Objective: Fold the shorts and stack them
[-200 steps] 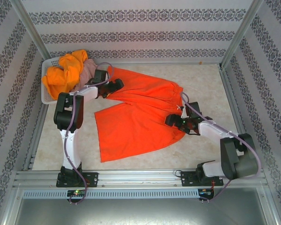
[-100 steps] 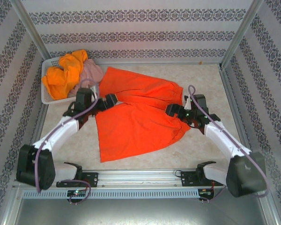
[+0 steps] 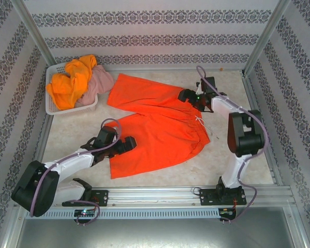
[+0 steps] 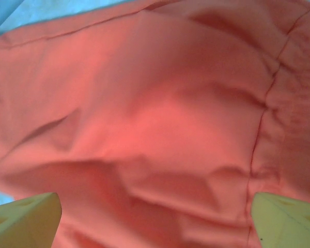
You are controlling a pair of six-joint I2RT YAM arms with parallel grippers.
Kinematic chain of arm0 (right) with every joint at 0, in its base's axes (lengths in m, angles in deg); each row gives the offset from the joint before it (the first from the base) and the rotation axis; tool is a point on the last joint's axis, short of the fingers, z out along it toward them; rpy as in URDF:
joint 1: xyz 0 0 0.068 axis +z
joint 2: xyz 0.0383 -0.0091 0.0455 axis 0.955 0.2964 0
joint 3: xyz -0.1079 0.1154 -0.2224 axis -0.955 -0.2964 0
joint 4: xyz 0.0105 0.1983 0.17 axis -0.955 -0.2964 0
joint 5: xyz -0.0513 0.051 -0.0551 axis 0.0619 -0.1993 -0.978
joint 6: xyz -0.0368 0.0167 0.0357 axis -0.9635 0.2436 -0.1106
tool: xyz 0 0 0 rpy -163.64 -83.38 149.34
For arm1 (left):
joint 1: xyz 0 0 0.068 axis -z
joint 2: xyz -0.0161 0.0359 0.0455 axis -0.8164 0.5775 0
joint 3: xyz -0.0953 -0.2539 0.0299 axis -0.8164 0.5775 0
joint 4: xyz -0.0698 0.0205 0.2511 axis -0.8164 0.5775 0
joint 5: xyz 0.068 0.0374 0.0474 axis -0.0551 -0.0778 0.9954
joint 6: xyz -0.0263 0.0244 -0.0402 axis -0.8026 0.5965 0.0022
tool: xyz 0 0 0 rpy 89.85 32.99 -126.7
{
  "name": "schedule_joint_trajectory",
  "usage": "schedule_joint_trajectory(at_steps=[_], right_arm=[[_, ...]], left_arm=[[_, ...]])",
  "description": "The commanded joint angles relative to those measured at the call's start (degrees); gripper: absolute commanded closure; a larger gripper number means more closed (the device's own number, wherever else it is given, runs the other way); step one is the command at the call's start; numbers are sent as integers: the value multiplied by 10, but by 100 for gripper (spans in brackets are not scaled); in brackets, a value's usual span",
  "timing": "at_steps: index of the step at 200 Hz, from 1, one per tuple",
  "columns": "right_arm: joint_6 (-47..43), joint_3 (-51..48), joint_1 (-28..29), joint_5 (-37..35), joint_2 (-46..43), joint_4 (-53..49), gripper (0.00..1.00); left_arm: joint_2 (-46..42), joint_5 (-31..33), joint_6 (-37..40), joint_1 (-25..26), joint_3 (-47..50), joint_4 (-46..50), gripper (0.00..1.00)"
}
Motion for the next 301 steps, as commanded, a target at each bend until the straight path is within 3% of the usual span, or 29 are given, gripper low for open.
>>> schedule_joint_trajectory(at_steps=[1,75,119,186,205,229,285,301], right_arm=[[24,52,-16,16,60,-9,6],[92,137,-59,15,165,-8,7],[176,108,-67,23,154,64,8],[200,-55,-69,36,-63,173,7],[184,-109,-68,37,-144,180,7],[150,-172,-66,34,-254,165,7],[22,-258,-47,10,-443,78,7],[-7,-276,-43,2,-473,59,7]], left_arm=[[40,27,-3,5,3,-44,0],[138,1,37,-61,-48,-91,0],[41,-1,53,-80,-102,13,0],[-313,25,-14,-77,2,317,5],[-370,23,-33,-75,33,349,14],[-377,13,-55,-70,65,336,20],[-279,14,-48,-56,84,253,37],[-257,7,-52,-51,88,224,49]])
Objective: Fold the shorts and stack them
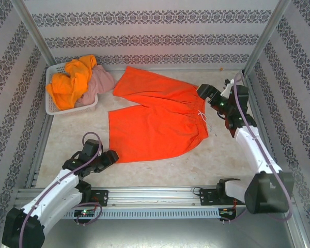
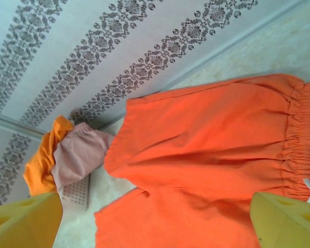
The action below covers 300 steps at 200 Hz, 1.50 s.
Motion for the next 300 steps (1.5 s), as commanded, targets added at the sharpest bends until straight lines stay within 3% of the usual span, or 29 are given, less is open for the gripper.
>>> schedule_joint_trajectory(at_steps=[1,44,65,115,180,219,241,300], right_arm=[[-78,-31,10,-21,-37,-52,7],[-185,-51,46,-60,-76,-101,8],[-262,-53,83,-91,-85,-122,9],[-515,-51,194,-147,-94,-198,9],[-757,-76,326,-292,-63,-317,14],[-823,-132,377,-369,-40,-311,20],[-845,-144,382,-424,-8,-285,28],[-858,-143,378,-439,83,-233,35]], left_arm=[[23,-5,-6,9,8,-58,49],[43,-5,-14,12,9,-105,85],[30,18,4,13,-19,-72,100],[-39,100,71,-5,-114,48,100],[-19,106,166,-105,-197,111,100],[-15,72,175,-152,-192,96,100],[-11,54,171,-161,-185,81,100],[-6,35,158,-163,-164,49,100]])
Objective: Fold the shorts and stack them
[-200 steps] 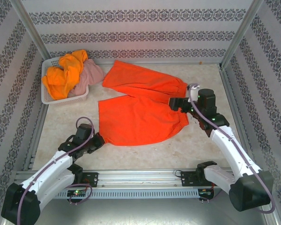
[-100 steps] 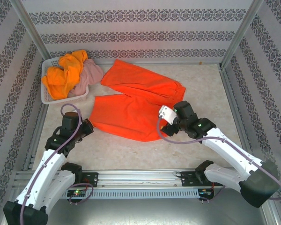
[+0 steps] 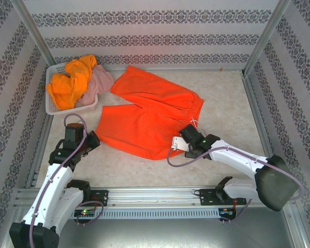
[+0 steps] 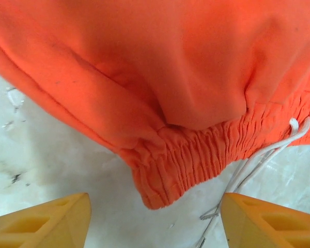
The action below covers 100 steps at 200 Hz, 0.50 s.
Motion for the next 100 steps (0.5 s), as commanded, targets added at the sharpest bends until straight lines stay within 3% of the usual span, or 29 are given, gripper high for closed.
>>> schedule_joint_trajectory(at_steps=[1,38,100], right_arm=[[-18,-2,-2,-28,33,30,36],[-16,9,-14,-43,93,38,48],[-7,18,-27,-24,93,38,89]], left_arm=[[1,-15,2,-7,10,-25,100],[1,-16,2,-9,14,-31,100],[2,-15,14,-24,-1,-32,100]])
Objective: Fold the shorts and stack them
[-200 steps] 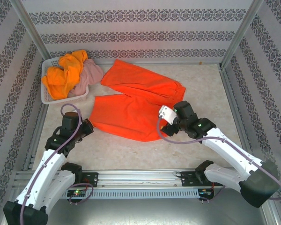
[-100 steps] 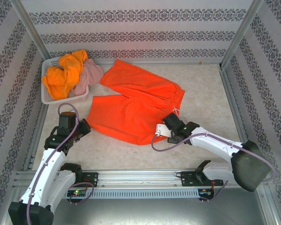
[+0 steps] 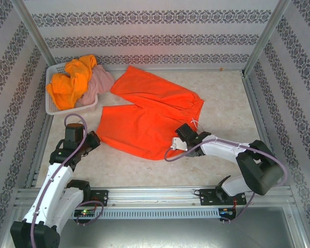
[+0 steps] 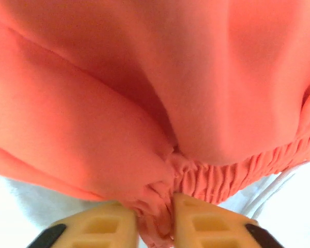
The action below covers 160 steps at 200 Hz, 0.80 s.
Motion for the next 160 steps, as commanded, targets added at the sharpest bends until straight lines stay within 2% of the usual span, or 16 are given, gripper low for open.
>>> schedule_joint_trajectory(at_steps=[1,12,60,89,123,160], right_arm=[[2,11,-5,0,-12,0,90],[2,14,-5,4,-28,-5,100],[24,29,23,40,-164,-81,100],[52,73,43,126,-260,-211,100],[98,144,41,197,-289,-321,100],[121,177,-3,292,-296,-348,100]], left_arm=[[-3,-3,15,-14,-9,-14,100],[-3,-1,21,-18,-24,-5,100],[-17,10,39,-27,-116,55,100],[-14,18,50,-27,-187,89,100],[15,31,75,-27,-292,126,100],[91,48,120,-27,-426,160,100]])
